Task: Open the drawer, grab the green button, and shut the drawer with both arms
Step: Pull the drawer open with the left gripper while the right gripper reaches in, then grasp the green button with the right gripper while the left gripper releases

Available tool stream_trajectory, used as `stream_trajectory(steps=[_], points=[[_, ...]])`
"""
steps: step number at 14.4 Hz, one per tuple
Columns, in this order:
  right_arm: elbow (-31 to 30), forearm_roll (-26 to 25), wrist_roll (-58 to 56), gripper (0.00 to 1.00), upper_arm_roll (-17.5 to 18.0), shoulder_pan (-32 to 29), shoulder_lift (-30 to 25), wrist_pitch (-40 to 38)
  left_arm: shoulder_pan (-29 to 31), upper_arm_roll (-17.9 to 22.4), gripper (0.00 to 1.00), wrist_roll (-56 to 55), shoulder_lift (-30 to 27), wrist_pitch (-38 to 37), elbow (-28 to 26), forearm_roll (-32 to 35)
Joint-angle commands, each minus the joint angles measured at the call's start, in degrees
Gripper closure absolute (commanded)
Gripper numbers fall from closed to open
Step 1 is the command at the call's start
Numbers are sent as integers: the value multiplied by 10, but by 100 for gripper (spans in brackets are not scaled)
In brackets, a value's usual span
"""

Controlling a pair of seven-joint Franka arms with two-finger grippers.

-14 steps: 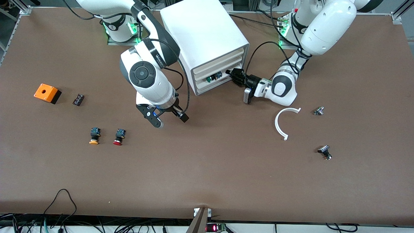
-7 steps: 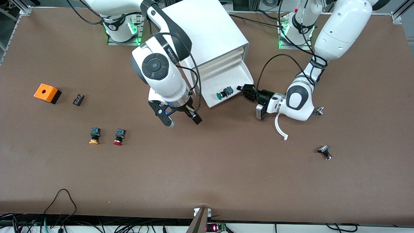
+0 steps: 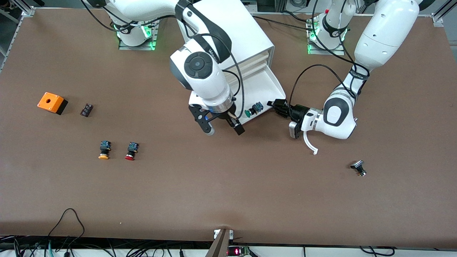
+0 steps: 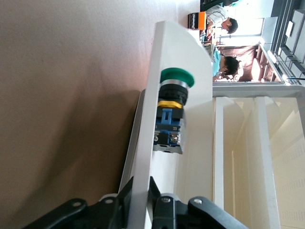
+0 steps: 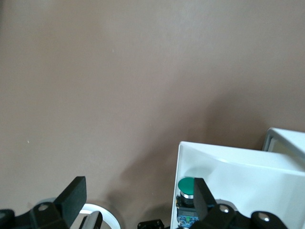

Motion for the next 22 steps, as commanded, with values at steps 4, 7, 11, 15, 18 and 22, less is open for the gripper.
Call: stream_trajectory(steps=[4, 7, 11, 15, 18, 22], points=[[24, 0, 14, 1, -5, 56, 57, 34, 28, 5, 0, -46, -25, -17, 21, 26], [23, -1, 19, 1, -8, 78, 77, 49, 35, 7, 0, -176, -47, -74, 70, 92], [18, -24, 40, 1, -8, 94, 95, 51, 41, 7, 0, -345, -55, -172, 186, 196], [1, -27, 44, 2, -8, 105, 102, 62, 38, 5, 0, -495, -55, -260, 302, 295], [-11, -28, 44, 12, -8, 109, 102, 75, 34, 0, 0, -568, -58, -290, 354, 359], [-13, -27, 36, 75, -8, 108, 100, 74, 22, -4, 0, -639, -66, -305, 398, 429]])
